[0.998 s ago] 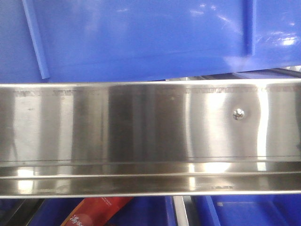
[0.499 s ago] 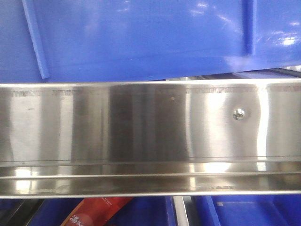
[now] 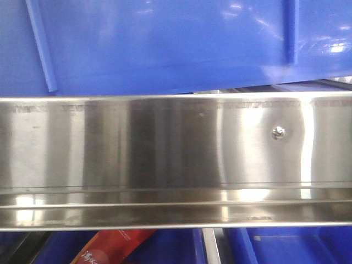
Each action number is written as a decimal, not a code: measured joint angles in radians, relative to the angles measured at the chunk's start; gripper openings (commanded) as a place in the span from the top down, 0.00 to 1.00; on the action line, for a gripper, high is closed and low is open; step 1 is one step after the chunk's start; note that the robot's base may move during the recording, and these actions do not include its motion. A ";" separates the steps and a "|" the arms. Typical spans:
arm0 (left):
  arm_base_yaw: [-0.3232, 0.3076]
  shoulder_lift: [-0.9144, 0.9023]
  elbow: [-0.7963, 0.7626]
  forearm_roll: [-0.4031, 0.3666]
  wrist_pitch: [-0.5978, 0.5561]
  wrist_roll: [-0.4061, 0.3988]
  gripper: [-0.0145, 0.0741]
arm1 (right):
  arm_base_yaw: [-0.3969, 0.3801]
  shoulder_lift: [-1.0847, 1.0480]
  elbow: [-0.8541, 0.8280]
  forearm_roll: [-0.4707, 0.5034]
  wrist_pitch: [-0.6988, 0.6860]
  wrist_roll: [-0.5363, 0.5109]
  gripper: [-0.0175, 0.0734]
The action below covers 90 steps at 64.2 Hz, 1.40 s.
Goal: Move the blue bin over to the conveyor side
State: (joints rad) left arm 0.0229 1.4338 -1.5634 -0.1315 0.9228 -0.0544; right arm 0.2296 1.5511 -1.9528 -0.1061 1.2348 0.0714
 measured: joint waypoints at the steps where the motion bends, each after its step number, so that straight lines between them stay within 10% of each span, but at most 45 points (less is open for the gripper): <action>1: 0.000 0.000 0.000 0.000 0.000 0.000 0.48 | 0.000 0.000 0.003 0.000 0.000 0.000 0.43; 69: 0.000 0.087 -0.005 0.000 -0.002 0.000 0.39 | 0.000 0.093 0.068 0.056 0.002 0.000 0.45; 90: 0.000 0.087 -0.005 0.000 0.000 0.000 0.39 | 0.000 0.101 0.068 0.044 -0.006 -0.010 0.61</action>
State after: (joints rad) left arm 0.0229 1.5206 -1.5681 -0.1315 0.9223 -0.0544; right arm 0.2296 1.6517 -1.8848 -0.0618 1.2284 0.0615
